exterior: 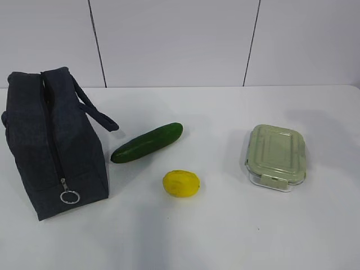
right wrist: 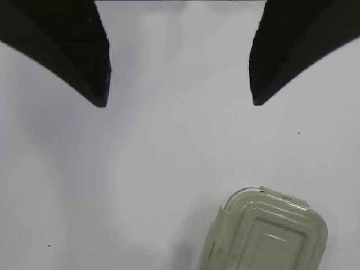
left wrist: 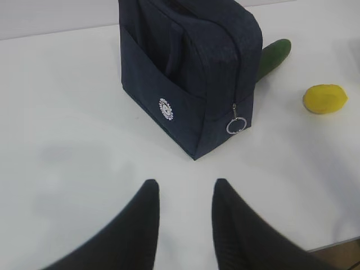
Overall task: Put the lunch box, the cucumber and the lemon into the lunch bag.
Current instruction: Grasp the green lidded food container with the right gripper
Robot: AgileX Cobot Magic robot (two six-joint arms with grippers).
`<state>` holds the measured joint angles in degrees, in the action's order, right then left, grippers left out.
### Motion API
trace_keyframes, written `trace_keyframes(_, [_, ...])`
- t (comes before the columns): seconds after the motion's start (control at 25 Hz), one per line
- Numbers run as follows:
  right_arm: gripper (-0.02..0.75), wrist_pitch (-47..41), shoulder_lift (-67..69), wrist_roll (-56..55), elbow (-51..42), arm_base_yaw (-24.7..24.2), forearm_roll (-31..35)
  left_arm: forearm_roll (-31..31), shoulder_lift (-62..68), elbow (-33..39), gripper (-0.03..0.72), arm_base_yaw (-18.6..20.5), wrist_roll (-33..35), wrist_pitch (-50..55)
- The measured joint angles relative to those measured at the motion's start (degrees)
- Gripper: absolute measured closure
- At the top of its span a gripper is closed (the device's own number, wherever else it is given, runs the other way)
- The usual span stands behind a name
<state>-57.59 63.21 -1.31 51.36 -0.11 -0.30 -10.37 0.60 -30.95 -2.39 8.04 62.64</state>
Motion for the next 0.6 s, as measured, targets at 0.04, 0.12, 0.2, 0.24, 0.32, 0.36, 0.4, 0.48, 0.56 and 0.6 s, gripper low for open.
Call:
trace_keyframes(0.04, [0.159, 0.12, 0.0, 0.0, 0.0, 0.0, 0.0, 0.0, 0.0, 0.0, 0.451, 0.0, 0.0, 0.0])
trace_keyframes(0.12, [0.159, 0.46, 0.12, 0.0, 0.0, 0.0, 0.0, -0.13, 0.0, 0.0, 0.445, 0.0, 0.0, -0.13])
trace_keyframes(0.2, [0.159, 0.53, 0.4, 0.0, 0.0, 0.0, 0.0, -0.51, 0.0, 0.0, 0.434, 0.0, 0.0, -0.46])
trace_keyframes(0.24, [0.159, 0.53, 0.6, 0.0, 0.0, 0.0, 0.0, -0.83, 0.0, 0.0, 0.423, 0.0, 0.0, -0.73])
trace_keyframes(0.32, [0.159, 0.58, 0.84, 0.0, 0.0, 0.0, 0.0, -1.83, 0.41, 0.0, 0.384, 0.0, 0.0, -1.19])
trace_keyframes(0.36, [0.159, 0.69, 0.84, 0.0, 0.0, 0.0, 0.0, -2.23, 0.55, 0.0, 0.363, 0.0, 0.0, -1.42])
trace_keyframes(0.4, [0.159, 0.69, 0.84, 0.0, 0.0, 0.0, 0.0, -2.79, 0.96, 0.0, 0.346, 0.0, 0.0, -1.51])
trace_keyframes(0.48, [0.16, 0.74, 0.84, 0.0, 0.0, 0.0, 0.0, -3.88, 2.75, 0.0, 0.324, 0.0, 0.0, -2.21])
trace_keyframes(0.56, [0.16, 0.85, 0.84, 0.0, 0.0, 0.0, 0.0, -5.42, 4.99, 0.0, 0.316, 0.0, -0.19, -2.95])
trace_keyframes(0.6, [0.16, 0.83, 0.84, 0.0, 0.0, 0.0, 0.0, -6.1, 6.24, 0.0, 0.314, 0.0, -0.52, -3.62])
